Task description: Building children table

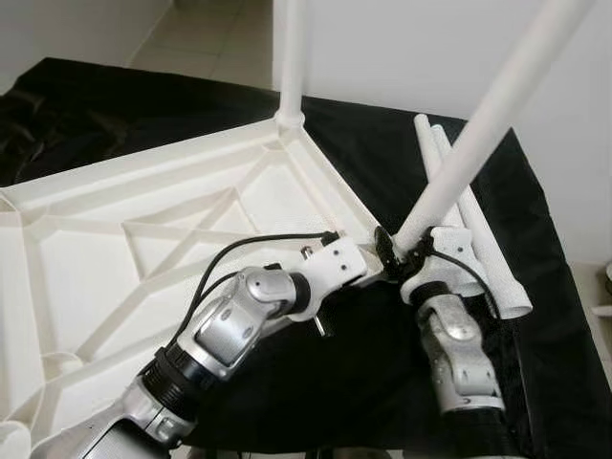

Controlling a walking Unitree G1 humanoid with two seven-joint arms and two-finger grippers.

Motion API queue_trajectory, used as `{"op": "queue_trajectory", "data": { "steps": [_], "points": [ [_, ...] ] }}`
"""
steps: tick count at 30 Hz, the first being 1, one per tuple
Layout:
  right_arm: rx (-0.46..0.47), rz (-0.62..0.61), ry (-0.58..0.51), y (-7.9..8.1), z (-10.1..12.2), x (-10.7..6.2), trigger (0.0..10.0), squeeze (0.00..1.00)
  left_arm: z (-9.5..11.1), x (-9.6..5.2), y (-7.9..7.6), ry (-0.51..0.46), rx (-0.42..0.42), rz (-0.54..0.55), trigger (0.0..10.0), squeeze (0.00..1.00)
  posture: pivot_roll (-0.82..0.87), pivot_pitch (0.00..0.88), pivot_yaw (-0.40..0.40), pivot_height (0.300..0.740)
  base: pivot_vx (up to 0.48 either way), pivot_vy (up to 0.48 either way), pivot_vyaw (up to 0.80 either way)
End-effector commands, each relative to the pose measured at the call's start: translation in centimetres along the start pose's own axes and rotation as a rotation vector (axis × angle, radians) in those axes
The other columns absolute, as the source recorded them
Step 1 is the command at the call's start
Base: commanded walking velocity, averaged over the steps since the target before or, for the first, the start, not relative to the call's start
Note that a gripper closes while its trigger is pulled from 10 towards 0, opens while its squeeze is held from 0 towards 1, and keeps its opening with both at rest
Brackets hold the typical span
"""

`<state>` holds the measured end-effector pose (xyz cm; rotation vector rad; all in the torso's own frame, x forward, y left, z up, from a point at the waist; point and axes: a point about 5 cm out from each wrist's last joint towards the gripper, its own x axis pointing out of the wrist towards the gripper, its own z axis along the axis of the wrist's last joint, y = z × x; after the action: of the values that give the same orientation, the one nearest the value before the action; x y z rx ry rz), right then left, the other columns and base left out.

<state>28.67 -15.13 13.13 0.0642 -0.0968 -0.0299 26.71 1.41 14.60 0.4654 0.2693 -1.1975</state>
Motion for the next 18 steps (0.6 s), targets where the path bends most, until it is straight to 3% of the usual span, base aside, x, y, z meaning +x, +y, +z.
{"op": "queue_trajectory", "data": {
  "steps": [1,10,11,12,14,15,16,17,18],
  "points": [
    [-0.043,-0.146,0.069,-2.4,-1.2,-0.7,0.0,0.00,-1.3,0.7,-1.9,0.044,-0.042,-0.125,10.0,0.00,0.04,0.099,-0.068,0.740,0.000,0.000,0.00],
    [-0.028,-0.119,0.099,-1.2,-1.5,-0.7,0.0,0.00,-1.3,0.7,-1.9,0.047,-0.035,-0.129,10.0,0.00,0.04,0.083,-0.062,0.740,0.000,0.000,0.00],
    [-0.029,-0.112,0.099,-1.1,-1.5,-0.7,2.9,0.00,-1.3,0.7,-1.9,0.048,-0.035,-0.130,10.0,0.00,0.04,0.085,-0.062,0.740,0.000,0.000,0.00],
    [-0.034,-0.110,0.103,-0.9,-1.4,-0.7,10.0,0.00,-1.3,0.7,-1.9,0.048,-0.035,-0.131,10.0,0.00,0.04,0.085,-0.062,0.740,0.000,0.000,0.00],
    [-0.028,-0.105,0.099,-0.8,-1.3,-0.7,10.0,0.00,-1.3,0.7,-1.9,0.048,-0.036,-0.132,10.0,0.00,0.04,0.085,-0.060,0.740,0.000,0.000,0.00],
    [-0.015,-0.097,0.100,-0.7,-1.3,-0.7,10.0,0.76,-1.3,0.7,-2.0,0.048,-0.036,-0.133,10.0,0.00,0.04,0.085,-0.060,0.740,0.000,0.000,0.00],
    [-0.015,-0.097,0.100,-0.7,-1.3,-0.7,10.0,0.76,-1.3,0.7,-2.0,0.048,-0.036,-0.133,10.0,0.00,0.04,0.085,-0.060,0.740,0.000,0.000,0.00],
    [-0.015,-0.099,0.099,-0.7,-1.2,-0.8,10.0,1.00,-1.3,0.7,-2.0,0.048,-0.037,-0.134,10.0,0.00,0.04,0.089,-0.060,0.740,0.000,0.000,0.00],
    [-0.016,-0.090,0.095,-0.7,-1.2,-0.7,10.0,1.00,-1.3,0.7,-2.0,0.049,-0.039,-0.134,10.0,0.00,0.04,0.090,-0.061,0.740,0.000,0.000,0.00]
  ]
}}
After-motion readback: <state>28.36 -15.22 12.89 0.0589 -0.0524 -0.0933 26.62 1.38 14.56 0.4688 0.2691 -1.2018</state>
